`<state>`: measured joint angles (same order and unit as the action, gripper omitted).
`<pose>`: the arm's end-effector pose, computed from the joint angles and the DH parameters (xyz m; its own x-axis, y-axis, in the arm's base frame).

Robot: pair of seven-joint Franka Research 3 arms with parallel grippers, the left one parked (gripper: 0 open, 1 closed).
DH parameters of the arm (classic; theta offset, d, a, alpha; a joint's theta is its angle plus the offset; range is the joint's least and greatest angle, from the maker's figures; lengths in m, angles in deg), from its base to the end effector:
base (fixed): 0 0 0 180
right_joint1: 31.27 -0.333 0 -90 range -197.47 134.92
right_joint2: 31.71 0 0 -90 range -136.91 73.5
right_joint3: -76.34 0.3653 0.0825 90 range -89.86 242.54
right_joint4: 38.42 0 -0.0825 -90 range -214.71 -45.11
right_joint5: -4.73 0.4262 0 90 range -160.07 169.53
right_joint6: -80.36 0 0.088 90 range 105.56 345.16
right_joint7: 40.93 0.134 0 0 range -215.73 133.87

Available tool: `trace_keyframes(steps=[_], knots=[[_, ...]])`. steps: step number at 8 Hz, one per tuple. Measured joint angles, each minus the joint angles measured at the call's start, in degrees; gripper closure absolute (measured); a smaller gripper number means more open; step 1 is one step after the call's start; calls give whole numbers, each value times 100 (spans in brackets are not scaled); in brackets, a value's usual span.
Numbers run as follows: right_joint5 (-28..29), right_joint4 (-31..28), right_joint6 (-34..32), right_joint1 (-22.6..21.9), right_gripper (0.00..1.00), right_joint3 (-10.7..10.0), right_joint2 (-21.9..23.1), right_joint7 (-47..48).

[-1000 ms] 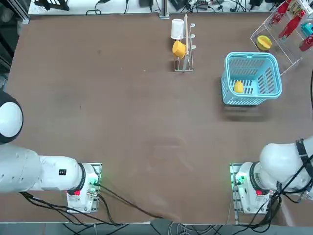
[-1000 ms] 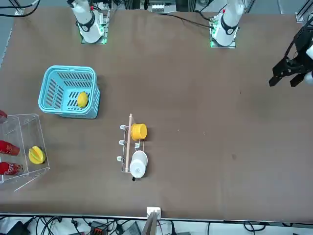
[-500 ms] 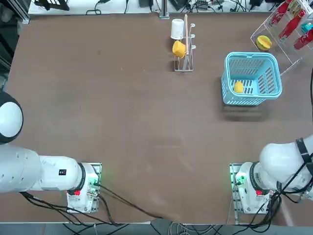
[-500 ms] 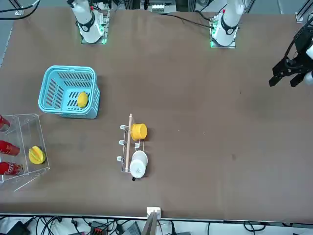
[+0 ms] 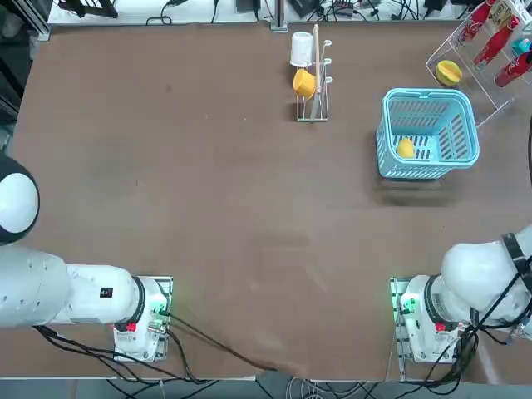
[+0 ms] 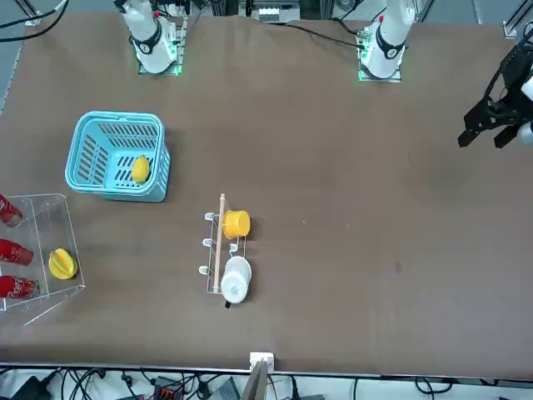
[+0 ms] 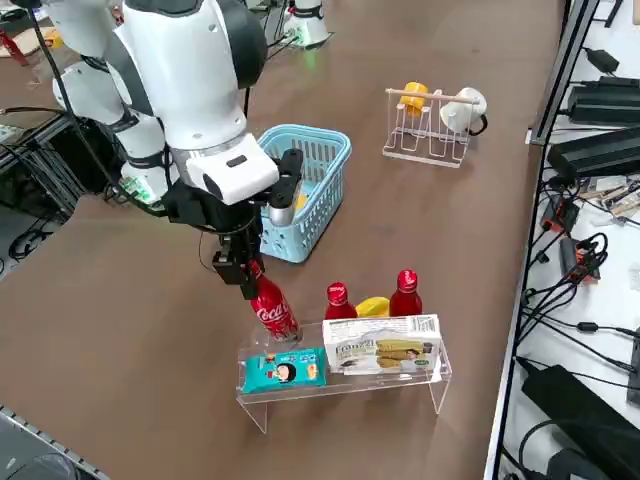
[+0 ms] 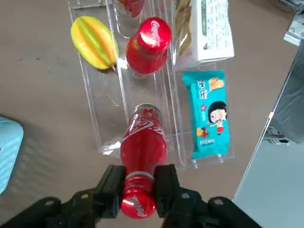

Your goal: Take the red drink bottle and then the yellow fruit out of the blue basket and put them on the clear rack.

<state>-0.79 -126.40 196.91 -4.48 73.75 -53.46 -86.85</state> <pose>0.6470 -0.3681 0.4536 0.9457 0.3251 0.0040 0.3205 -0.9340 0.1582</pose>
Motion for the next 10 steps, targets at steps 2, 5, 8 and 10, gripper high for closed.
trace_keyframes(steps=[2, 5, 8, 10], knots=[[0, 98, 0, -21, 63, 6, -125, 6], [0, 101, 0, -56, 63, 7, -256, 8], [-8, 132, 35, -82, 63, 6, -329, 8], [-8, 144, 42, -86, 61, 6, -352, 8]])
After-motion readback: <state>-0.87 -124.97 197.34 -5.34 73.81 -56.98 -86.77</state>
